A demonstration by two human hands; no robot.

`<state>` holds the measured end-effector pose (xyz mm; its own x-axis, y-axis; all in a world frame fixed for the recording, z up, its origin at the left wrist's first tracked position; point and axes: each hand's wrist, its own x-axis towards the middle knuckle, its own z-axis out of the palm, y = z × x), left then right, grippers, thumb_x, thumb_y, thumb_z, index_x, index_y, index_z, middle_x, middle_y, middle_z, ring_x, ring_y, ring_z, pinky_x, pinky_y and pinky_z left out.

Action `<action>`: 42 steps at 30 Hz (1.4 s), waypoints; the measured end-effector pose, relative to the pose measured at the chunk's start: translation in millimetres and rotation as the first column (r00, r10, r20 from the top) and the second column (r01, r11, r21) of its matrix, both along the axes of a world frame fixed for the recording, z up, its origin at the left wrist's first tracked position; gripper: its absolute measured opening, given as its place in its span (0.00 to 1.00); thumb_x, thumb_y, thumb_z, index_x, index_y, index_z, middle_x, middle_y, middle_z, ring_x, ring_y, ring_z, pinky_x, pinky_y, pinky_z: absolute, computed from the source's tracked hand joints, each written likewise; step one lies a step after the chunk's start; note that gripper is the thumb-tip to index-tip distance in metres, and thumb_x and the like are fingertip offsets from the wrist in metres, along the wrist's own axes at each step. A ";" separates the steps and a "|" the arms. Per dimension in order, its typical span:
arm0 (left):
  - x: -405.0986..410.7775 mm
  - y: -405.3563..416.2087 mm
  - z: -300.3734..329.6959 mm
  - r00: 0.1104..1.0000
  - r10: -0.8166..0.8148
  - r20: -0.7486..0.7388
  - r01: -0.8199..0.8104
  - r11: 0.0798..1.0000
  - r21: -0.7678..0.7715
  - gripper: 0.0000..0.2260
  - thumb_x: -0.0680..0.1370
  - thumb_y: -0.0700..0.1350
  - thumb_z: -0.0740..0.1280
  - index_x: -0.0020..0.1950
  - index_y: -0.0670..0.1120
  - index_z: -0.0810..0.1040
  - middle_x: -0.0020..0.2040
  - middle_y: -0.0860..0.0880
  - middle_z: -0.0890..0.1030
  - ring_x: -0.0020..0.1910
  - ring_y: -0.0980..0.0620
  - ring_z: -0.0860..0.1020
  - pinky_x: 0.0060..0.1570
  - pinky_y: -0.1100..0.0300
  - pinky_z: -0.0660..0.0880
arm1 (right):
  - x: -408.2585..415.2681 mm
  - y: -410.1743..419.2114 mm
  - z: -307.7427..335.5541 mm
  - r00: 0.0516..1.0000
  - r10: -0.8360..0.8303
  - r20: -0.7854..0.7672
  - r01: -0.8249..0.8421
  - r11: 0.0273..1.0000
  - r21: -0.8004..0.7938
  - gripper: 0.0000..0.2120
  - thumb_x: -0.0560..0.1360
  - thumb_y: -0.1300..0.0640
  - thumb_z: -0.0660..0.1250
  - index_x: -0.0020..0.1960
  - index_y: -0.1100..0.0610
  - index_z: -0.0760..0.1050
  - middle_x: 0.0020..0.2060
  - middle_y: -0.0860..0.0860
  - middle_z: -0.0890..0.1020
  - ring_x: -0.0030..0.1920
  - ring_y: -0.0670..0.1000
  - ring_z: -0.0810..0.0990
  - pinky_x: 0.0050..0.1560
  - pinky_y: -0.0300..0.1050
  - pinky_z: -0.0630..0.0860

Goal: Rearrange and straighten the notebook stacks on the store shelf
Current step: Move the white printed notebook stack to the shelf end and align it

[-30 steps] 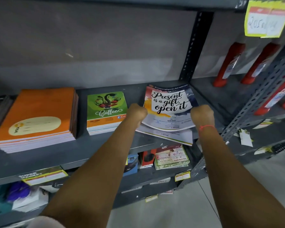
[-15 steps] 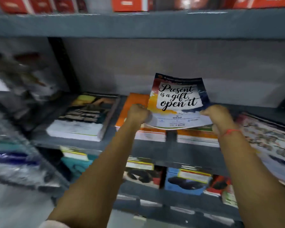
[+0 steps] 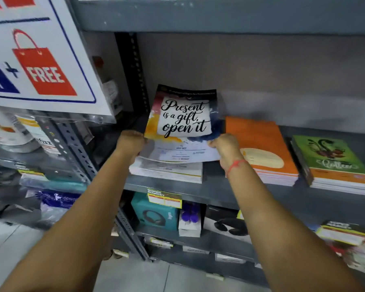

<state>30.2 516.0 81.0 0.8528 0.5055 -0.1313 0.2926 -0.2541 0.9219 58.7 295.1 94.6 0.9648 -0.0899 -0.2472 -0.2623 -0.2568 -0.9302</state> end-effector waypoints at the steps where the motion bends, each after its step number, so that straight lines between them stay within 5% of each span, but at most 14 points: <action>1: -0.3 8.9 -4.3 0.999 0.000 -0.037 0.001 1.000 0.016 0.15 0.74 0.32 0.62 0.32 0.49 0.69 0.33 0.51 0.72 0.31 0.55 0.70 0.26 0.71 0.71 | 2.7 5.7 -4.7 1.000 -0.012 0.019 0.012 1.000 0.022 0.13 0.71 0.70 0.66 0.55 0.70 0.75 0.47 0.59 0.77 0.49 0.51 0.74 0.41 0.43 0.71; 4: 4.1 29.8 -19.1 0.995 -0.016 -0.097 0.018 1.000 0.021 0.10 0.74 0.33 0.63 0.37 0.46 0.73 0.33 0.51 0.72 0.31 0.55 0.70 0.34 0.67 0.69 | 2.8 25.6 -16.6 1.000 0.024 0.004 -0.024 0.996 -0.083 0.14 0.72 0.67 0.67 0.56 0.73 0.73 0.59 0.65 0.78 0.51 0.52 0.77 0.40 0.44 0.70; 7: 6.3 37.2 -31.1 0.992 -0.020 -0.126 0.026 0.999 0.048 0.12 0.74 0.33 0.63 0.55 0.39 0.78 0.33 0.51 0.73 0.31 0.55 0.70 0.34 0.66 0.69 | 3.9 32.2 -24.7 1.000 -0.011 -0.018 0.009 0.992 -0.126 0.16 0.72 0.66 0.68 0.56 0.73 0.73 0.59 0.66 0.78 0.54 0.56 0.78 0.46 0.46 0.72; 10: 6.7 35.6 -39.9 0.989 -0.004 -0.147 0.016 0.997 0.082 0.14 0.75 0.35 0.62 0.59 0.33 0.76 0.48 0.40 0.82 0.39 0.48 0.73 0.33 0.66 0.68 | -3.5 35.4 -33.9 0.996 -0.066 -0.059 0.062 0.995 -0.074 0.15 0.71 0.69 0.67 0.57 0.72 0.73 0.60 0.65 0.77 0.60 0.60 0.76 0.59 0.48 0.73; 12: 8.2 32.7 -42.9 0.989 0.013 -0.147 0.004 0.993 0.120 0.14 0.75 0.36 0.61 0.59 0.33 0.76 0.59 0.34 0.79 0.48 0.42 0.76 0.32 0.65 0.66 | -7.0 37.3 -37.3 0.995 -0.089 -0.050 0.086 0.995 -0.053 0.14 0.71 0.69 0.67 0.56 0.71 0.74 0.58 0.63 0.78 0.59 0.59 0.76 0.55 0.45 0.73; 15: 11.1 29.1 -42.1 0.987 0.037 -0.157 -0.008 0.984 0.179 0.14 0.76 0.36 0.60 0.59 0.33 0.76 0.61 0.34 0.78 0.60 0.36 0.76 0.31 0.65 0.65 | -9.4 38.9 -41.4 0.995 -0.092 -0.045 0.091 0.996 -0.021 0.12 0.71 0.67 0.68 0.55 0.69 0.75 0.48 0.57 0.76 0.53 0.55 0.76 0.47 0.40 0.68; 17: 9.3 26.9 -40.0 0.984 0.041 -0.176 -0.004 0.978 0.210 0.14 0.77 0.37 0.59 0.59 0.33 0.76 0.61 0.33 0.78 0.61 0.35 0.75 0.31 0.65 0.64 | -9.8 40.1 -46.4 0.994 -0.099 -0.053 0.098 0.995 -0.019 0.03 0.71 0.66 0.68 0.44 0.66 0.75 0.43 0.54 0.75 0.47 0.52 0.73 0.44 0.39 0.68; 18: 7.4 26.0 -37.7 0.984 0.044 -0.173 -0.005 0.976 0.216 0.14 0.77 0.37 0.59 0.59 0.33 0.75 0.61 0.33 0.77 0.61 0.35 0.75 0.31 0.65 0.64 | -11.2 40.2 -48.1 0.994 -0.100 -0.052 0.100 0.995 -0.014 0.07 0.72 0.66 0.68 0.36 0.63 0.72 0.39 0.53 0.74 0.45 0.52 0.71 0.40 0.39 0.68; 21: 1.4 24.5 -32.1 0.970 0.041 -0.241 0.026 0.963 0.270 0.14 0.79 0.35 0.56 0.62 0.34 0.74 0.63 0.37 0.76 0.63 0.39 0.74 0.50 0.61 0.75 | -12.4 41.0 -57.0 0.995 -0.096 -0.013 0.096 0.995 -0.025 0.17 0.72 0.65 0.67 0.30 0.60 0.63 0.31 0.50 0.68 0.40 0.51 0.68 0.32 0.38 0.64; 23: -1.0 23.4 -28.0 0.957 0.054 -0.285 0.025 0.963 0.267 0.14 0.80 0.36 0.55 0.60 0.33 0.74 0.63 0.36 0.76 0.63 0.39 0.74 0.60 0.54 0.72 | -12.9 40.0 -61.7 0.997 -0.079 0.010 0.080 0.995 -0.067 0.19 0.72 0.63 0.68 0.28 0.58 0.62 0.28 0.49 0.68 0.37 0.51 0.68 0.28 0.38 0.62; 28: -0.3 23.6 -33.5 0.951 0.122 -0.285 -0.014 0.935 0.354 0.13 0.78 0.39 0.56 0.58 0.35 0.75 0.60 0.34 0.77 0.60 0.36 0.75 0.52 0.51 0.73 | -18.7 45.7 -71.1 0.995 -0.073 0.070 0.082 0.988 -0.133 0.13 0.69 0.53 0.71 0.45 0.62 0.73 0.49 0.58 0.77 0.41 0.54 0.75 0.40 0.41 0.69; 34: -7.2 19.7 -36.8 0.962 0.178 -0.209 -0.078 0.907 0.414 0.12 0.78 0.39 0.57 0.54 0.40 0.78 0.59 0.36 0.78 0.58 0.36 0.76 0.47 0.52 0.73 | -27.4 44.0 -65.1 0.991 -0.025 0.131 0.063 0.955 -0.289 0.20 0.72 0.56 0.68 0.61 0.62 0.67 0.61 0.60 0.72 0.57 0.61 0.75 0.55 0.50 0.73; 37: -8.2 13.4 -35.6 0.970 0.201 -0.137 -0.112 0.868 0.483 0.12 0.77 0.41 0.57 0.53 0.42 0.79 0.62 0.38 0.75 0.60 0.35 0.73 0.53 0.48 0.74 | -30.7 38.7 -54.7 0.975 0.020 0.220 0.076 0.905 -0.418 0.17 0.75 0.58 0.64 0.62 0.60 0.68 0.62 0.60 0.71 0.58 0.62 0.75 0.54 0.50 0.74; 42: 0.8 -60.9 -12.6 0.992 0.103 0.079 -0.129 0.838 0.530 0.12 0.77 0.39 0.57 0.54 0.37 0.78 0.61 0.35 0.73 0.59 0.35 0.72 0.57 0.46 0.72 | -31.2 -11.6 -31.7 0.919 -0.107 0.379 0.256 0.894 -0.368 0.13 0.75 0.60 0.61 0.58 0.57 0.74 0.57 0.58 0.78 0.55 0.61 0.78 0.48 0.48 0.74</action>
